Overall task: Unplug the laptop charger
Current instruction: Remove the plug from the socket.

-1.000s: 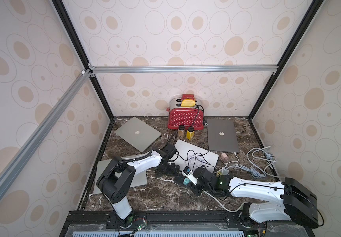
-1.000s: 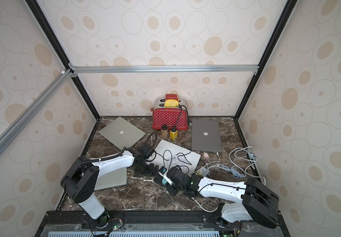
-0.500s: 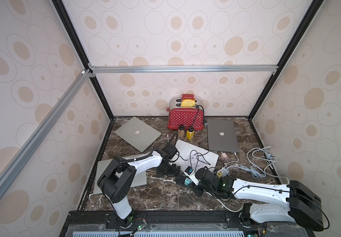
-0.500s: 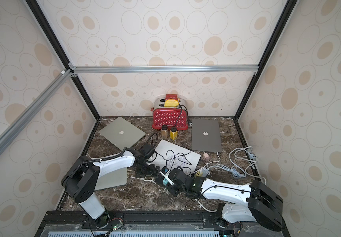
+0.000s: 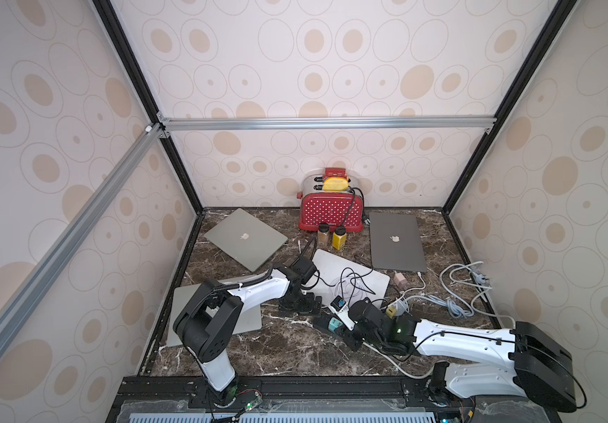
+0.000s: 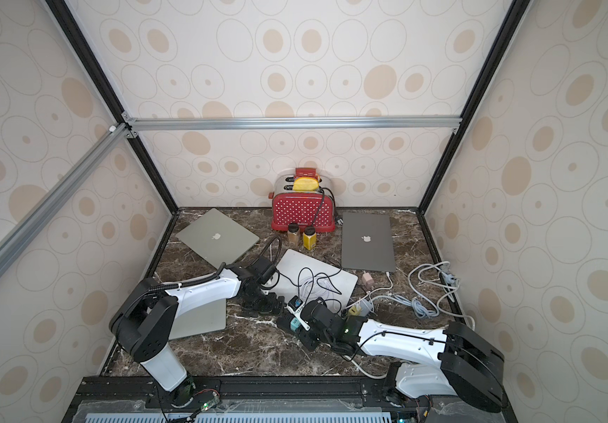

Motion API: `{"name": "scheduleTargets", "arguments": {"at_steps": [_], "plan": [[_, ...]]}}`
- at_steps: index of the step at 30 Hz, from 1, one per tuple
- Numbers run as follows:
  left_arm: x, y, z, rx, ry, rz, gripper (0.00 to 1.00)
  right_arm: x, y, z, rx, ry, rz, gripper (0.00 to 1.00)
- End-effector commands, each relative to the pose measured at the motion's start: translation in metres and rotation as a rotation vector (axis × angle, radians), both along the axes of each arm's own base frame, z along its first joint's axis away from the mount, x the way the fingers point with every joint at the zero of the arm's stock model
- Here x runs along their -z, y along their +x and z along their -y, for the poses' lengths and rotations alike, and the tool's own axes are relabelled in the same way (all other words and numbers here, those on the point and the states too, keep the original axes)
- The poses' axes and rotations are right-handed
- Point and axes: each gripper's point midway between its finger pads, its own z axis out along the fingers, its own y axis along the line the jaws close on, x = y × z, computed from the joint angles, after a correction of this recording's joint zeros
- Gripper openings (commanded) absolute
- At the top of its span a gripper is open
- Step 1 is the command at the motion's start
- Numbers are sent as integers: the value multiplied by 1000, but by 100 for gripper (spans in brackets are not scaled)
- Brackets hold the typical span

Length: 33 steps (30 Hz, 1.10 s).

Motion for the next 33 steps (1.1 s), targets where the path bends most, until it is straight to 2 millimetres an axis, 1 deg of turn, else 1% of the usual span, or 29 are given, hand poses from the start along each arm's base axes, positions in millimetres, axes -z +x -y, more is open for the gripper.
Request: {"name": "scheduleTargets", "arguments": {"at_steps": [1, 5, 9, 14, 15, 20, 24, 26, 29, 33], "plan": [[28, -27, -41, 5, 211, -95, 99, -35, 23, -11, 86, 149, 99, 0], [28, -28, -41, 6, 213, -99, 99, -41, 28, -4, 129, 203, 135, 0], [28, -27, -41, 6, 214, -97, 99, -39, 28, 1, 144, 190, 134, 0], [27, -26, -40, 7, 211, -91, 99, -31, 32, 4, 125, 15, 147, 0], [28, -26, -40, 6, 210, -93, 99, -31, 33, 4, 133, 14, 149, 0], [28, -27, -40, 17, 209, -93, 99, -40, 32, 0, 157, 119, 119, 0], [29, -27, -39, 21, 208, -92, 99, -36, 31, -3, 176, 117, 61, 0], [29, -27, -39, 24, 205, -91, 99, -30, 30, -4, 172, 78, 38, 0], [29, -27, -40, 22, 206, -93, 99, -18, 31, 0, 180, 10, 32, 0], [29, -28, -42, 13, 212, -92, 99, -23, 35, 8, 215, 2, 44, 0]]}}
